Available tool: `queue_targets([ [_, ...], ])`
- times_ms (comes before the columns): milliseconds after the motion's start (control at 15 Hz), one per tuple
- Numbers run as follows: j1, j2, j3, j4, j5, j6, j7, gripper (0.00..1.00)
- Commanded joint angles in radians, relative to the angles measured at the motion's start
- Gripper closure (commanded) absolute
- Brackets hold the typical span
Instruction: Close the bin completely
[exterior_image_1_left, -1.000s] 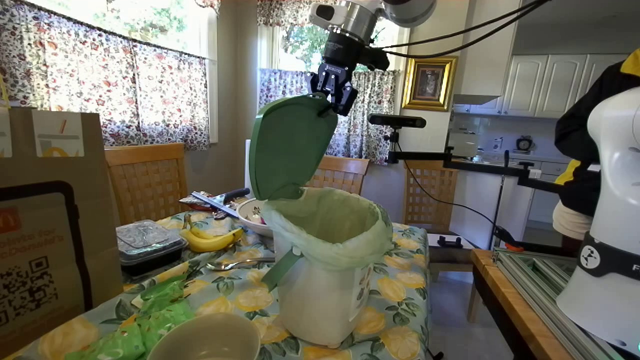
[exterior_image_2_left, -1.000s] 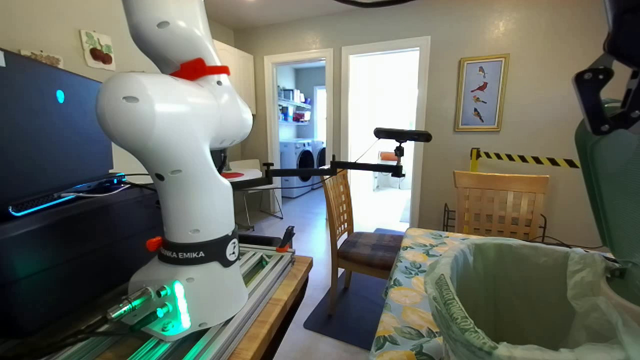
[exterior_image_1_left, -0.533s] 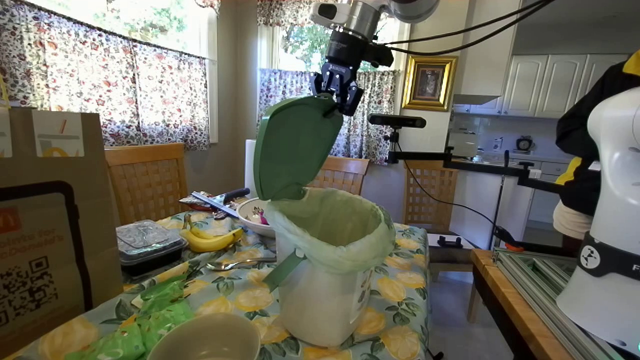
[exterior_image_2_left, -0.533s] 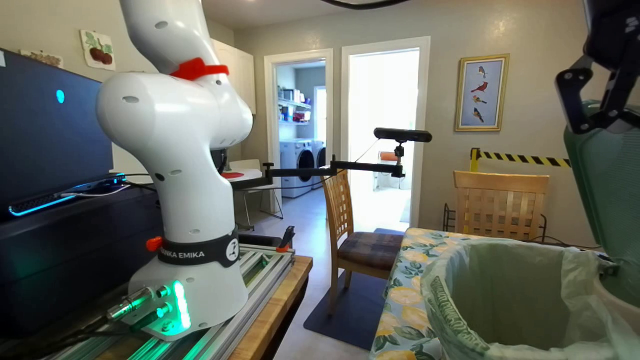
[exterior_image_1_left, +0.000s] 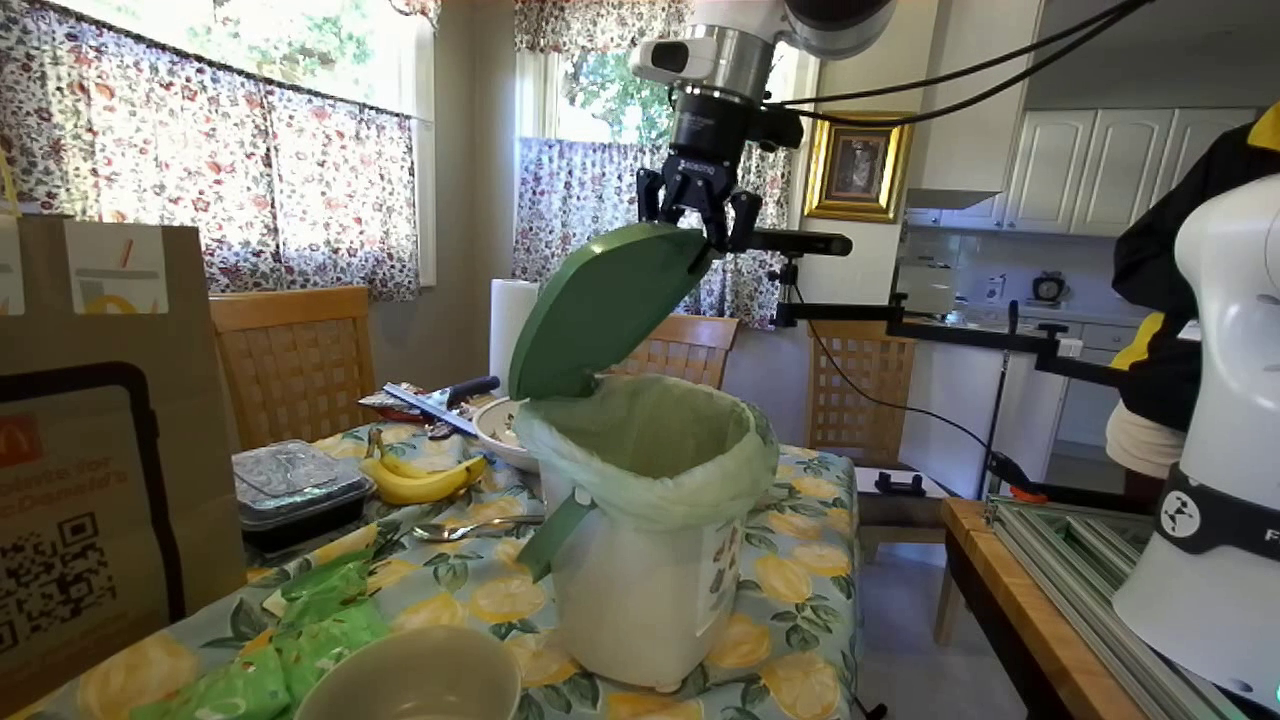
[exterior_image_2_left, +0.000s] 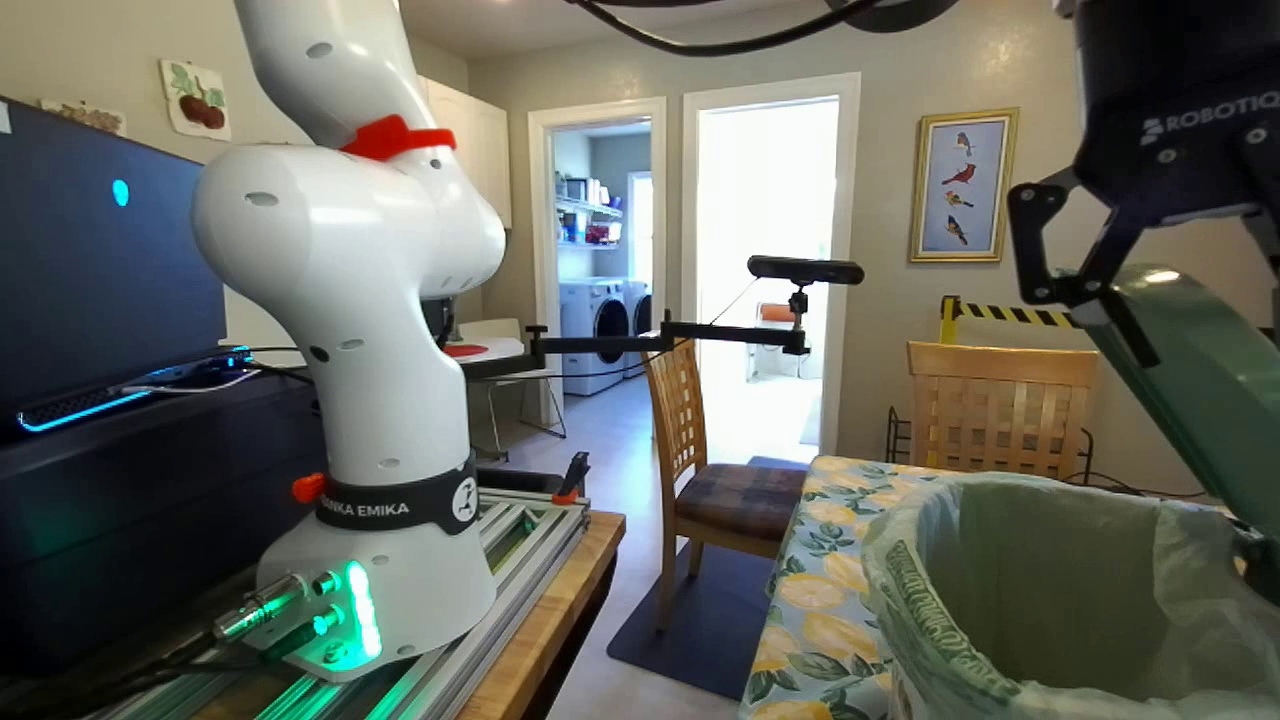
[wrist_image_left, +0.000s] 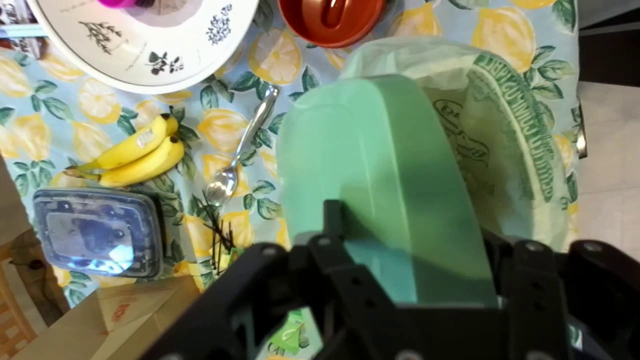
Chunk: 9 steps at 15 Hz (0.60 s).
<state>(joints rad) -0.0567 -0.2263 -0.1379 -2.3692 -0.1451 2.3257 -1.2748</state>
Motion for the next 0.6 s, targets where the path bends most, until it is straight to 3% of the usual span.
queue_targets([
  [0, 0.001, -0.021, 0.011, -0.051, -0.027, -0.047, 0.019, 0.42],
  [133, 0.003, -0.024, 0.013, -0.053, -0.027, -0.061, 0.016, 0.49],
  [200, 0.003, -0.027, 0.014, -0.054, -0.029, -0.061, 0.017, 0.40],
  [267, 0.003, -0.030, 0.014, -0.054, -0.030, -0.064, 0.017, 0.19],
  [400, 0.005, -0.034, 0.016, -0.058, -0.031, -0.089, 0.015, 0.06],
  [467, 0.006, -0.034, 0.018, -0.063, -0.030, -0.104, 0.012, 0.10],
  [533, 0.007, -0.035, 0.020, -0.070, -0.031, -0.115, 0.013, 0.06],
])
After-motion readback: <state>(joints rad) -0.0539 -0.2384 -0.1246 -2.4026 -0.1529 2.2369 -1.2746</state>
